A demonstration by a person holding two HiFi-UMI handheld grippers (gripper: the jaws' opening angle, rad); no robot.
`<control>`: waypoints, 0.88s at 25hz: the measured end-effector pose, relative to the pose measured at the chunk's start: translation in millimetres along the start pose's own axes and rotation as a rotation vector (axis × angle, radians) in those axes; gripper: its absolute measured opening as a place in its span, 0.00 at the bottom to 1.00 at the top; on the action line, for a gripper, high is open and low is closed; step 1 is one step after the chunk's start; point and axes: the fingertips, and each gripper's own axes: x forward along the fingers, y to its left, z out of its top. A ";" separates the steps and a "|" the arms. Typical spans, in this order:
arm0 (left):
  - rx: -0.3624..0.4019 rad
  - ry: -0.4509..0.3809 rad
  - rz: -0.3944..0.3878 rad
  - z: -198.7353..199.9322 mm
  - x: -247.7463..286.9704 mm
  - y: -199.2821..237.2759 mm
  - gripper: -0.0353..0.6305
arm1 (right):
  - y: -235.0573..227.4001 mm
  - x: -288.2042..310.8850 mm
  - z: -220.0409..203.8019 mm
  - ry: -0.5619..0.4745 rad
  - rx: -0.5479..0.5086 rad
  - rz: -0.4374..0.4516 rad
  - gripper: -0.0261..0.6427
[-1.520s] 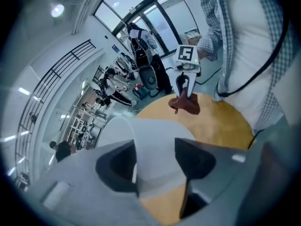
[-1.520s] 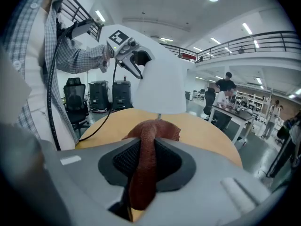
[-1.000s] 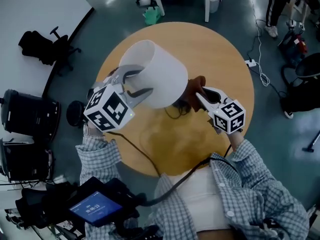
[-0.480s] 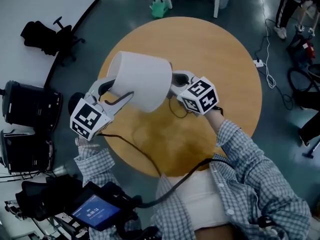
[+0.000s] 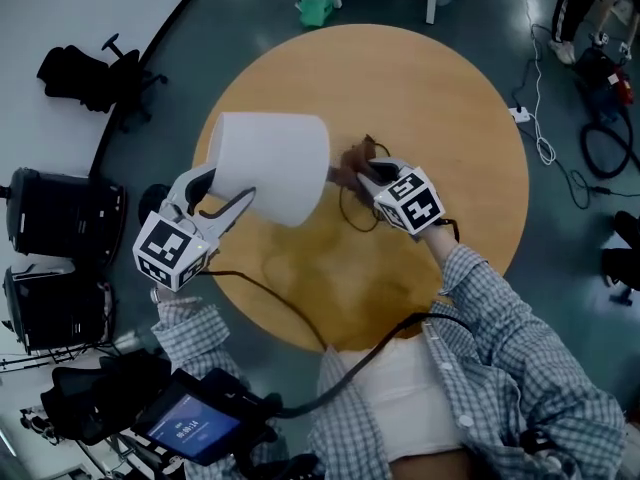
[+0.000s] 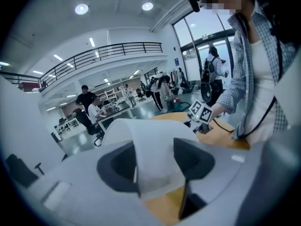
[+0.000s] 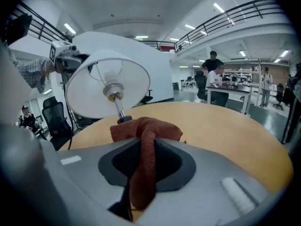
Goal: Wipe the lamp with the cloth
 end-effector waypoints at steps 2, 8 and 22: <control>-0.001 -0.001 -0.001 -0.4 0.3 -0.1 0.40 | -14.4 -8.8 -24.5 0.034 0.018 -0.039 0.16; 0.003 0.007 0.000 2.1 1.2 1.2 0.41 | -5.3 -15.4 -10.4 -0.031 -0.009 -0.060 0.16; -0.012 0.016 0.007 4.1 6.0 7.4 0.41 | 74.8 -1.0 27.2 -0.083 -0.386 0.091 0.16</control>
